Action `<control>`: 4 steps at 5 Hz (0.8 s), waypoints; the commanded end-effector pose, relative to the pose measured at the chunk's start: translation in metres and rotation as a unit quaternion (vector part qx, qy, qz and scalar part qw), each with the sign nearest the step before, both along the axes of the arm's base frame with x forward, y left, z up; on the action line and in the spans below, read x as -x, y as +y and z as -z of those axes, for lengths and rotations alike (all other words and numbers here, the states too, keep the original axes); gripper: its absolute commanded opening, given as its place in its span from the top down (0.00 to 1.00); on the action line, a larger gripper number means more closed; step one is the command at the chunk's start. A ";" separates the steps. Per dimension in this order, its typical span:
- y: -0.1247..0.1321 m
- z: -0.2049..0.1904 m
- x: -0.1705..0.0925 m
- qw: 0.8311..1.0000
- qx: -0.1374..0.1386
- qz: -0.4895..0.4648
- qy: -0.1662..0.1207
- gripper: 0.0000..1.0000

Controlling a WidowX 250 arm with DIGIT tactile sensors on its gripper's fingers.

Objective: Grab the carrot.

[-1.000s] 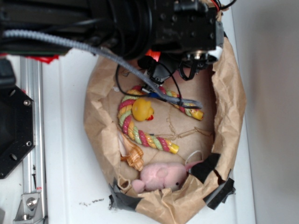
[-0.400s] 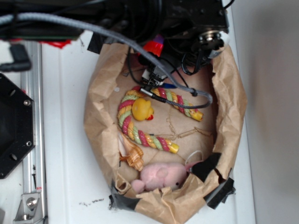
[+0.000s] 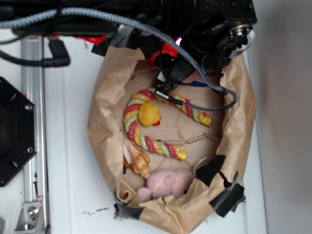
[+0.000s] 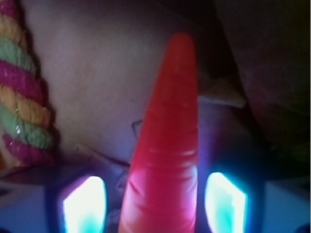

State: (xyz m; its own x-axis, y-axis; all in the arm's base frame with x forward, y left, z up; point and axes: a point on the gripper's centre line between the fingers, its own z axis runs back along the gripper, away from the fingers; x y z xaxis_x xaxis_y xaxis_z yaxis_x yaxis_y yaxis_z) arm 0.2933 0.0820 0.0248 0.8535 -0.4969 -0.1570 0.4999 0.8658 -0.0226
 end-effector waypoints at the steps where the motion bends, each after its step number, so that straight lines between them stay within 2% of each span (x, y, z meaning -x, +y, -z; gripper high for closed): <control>1: -0.004 -0.021 0.002 0.998 -0.025 0.010 -0.051 1.00; 2: -0.039 -0.067 0.012 0.995 -0.011 0.030 -0.097 1.00; 3: -0.058 -0.118 0.012 0.992 0.007 -0.001 -0.125 1.00; 4: -0.063 -0.154 0.009 0.992 0.018 -0.020 -0.126 1.00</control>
